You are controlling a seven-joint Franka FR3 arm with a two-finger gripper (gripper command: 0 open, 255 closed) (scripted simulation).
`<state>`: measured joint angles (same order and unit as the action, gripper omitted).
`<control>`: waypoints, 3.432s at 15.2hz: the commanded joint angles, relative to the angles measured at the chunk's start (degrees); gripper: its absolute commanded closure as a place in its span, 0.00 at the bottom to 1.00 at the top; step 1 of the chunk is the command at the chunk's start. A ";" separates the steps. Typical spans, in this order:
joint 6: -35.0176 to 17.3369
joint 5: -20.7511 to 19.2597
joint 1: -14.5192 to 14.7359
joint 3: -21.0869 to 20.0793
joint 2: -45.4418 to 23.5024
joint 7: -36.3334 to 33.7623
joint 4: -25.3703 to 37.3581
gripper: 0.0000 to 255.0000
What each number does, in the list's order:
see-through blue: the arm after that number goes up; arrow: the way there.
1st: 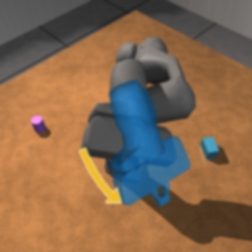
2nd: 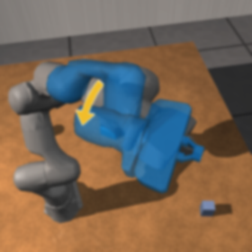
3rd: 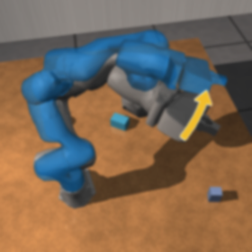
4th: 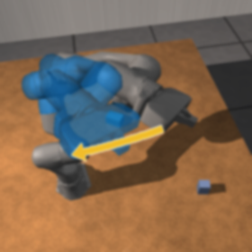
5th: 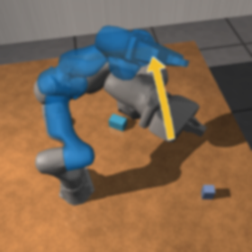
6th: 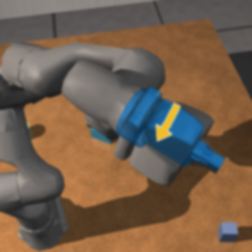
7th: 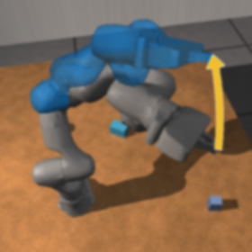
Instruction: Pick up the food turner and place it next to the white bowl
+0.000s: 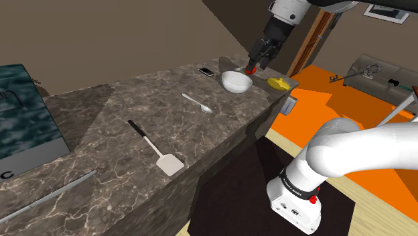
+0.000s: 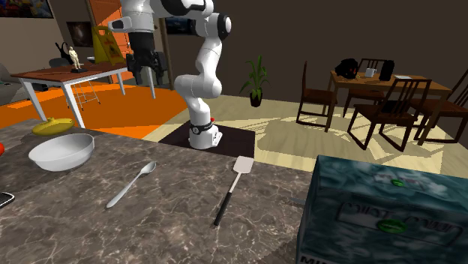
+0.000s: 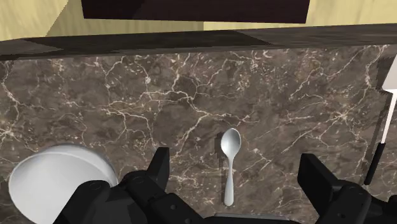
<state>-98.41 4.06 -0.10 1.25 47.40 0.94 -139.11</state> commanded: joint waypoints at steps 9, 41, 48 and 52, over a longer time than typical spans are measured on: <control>-9.20 4.46 3.56 -9.76 -6.50 -8.71 -2.63 0.00; -35.75 -14.55 8.30 -35.04 -56.65 -46.97 15.19 0.00; -35.74 -14.54 8.31 -35.03 -56.66 -46.97 15.20 0.00; -35.74 -14.54 8.31 -35.03 -56.66 -46.97 15.20 1.00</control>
<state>-134.14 -10.48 8.21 -33.78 -9.26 -46.02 -123.91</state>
